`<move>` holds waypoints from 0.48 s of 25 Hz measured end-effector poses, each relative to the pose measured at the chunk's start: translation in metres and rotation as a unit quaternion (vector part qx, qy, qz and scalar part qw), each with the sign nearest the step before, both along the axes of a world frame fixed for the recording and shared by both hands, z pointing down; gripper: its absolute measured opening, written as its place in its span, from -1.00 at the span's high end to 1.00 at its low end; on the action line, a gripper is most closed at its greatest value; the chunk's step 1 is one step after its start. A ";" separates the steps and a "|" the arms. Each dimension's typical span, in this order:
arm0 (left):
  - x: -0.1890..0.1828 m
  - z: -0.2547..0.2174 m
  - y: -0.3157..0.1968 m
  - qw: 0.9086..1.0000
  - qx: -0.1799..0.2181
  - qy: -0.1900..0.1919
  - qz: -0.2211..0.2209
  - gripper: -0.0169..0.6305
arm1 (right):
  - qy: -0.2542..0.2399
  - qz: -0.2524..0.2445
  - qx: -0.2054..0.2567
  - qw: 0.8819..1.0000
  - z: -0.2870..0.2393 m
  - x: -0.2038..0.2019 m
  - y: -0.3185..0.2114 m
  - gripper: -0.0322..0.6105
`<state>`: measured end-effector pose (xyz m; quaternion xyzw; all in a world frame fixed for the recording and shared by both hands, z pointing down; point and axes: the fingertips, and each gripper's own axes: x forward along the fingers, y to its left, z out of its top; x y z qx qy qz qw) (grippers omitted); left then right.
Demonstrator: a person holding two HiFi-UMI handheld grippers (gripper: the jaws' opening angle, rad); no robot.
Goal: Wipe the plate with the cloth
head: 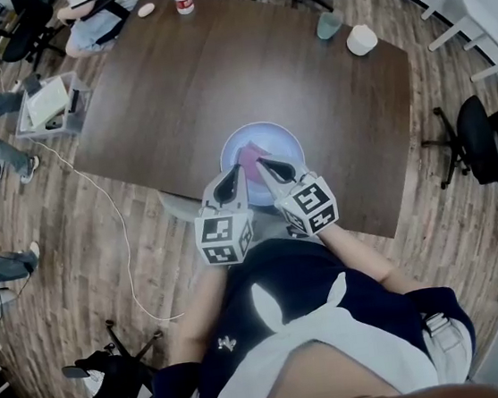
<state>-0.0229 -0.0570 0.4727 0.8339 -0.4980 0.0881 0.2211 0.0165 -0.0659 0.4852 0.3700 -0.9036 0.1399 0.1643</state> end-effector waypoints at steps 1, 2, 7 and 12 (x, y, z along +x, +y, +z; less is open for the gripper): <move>0.000 0.001 0.002 1.000 -0.002 0.000 0.001 0.93 | 0.003 0.001 0.002 1.000 0.000 0.001 0.002 0.90; 0.001 0.001 0.005 1.000 -0.003 -0.001 0.003 0.93 | 0.005 0.002 0.002 1.000 -0.001 0.001 0.005 0.90; 0.005 0.006 0.017 1.000 -0.013 -0.003 0.014 0.93 | 0.005 0.006 0.002 1.000 -0.001 0.005 0.017 0.90; 0.009 0.012 0.027 0.999 -0.027 0.000 0.024 0.93 | 0.007 0.008 -0.003 1.000 0.001 0.007 0.023 0.90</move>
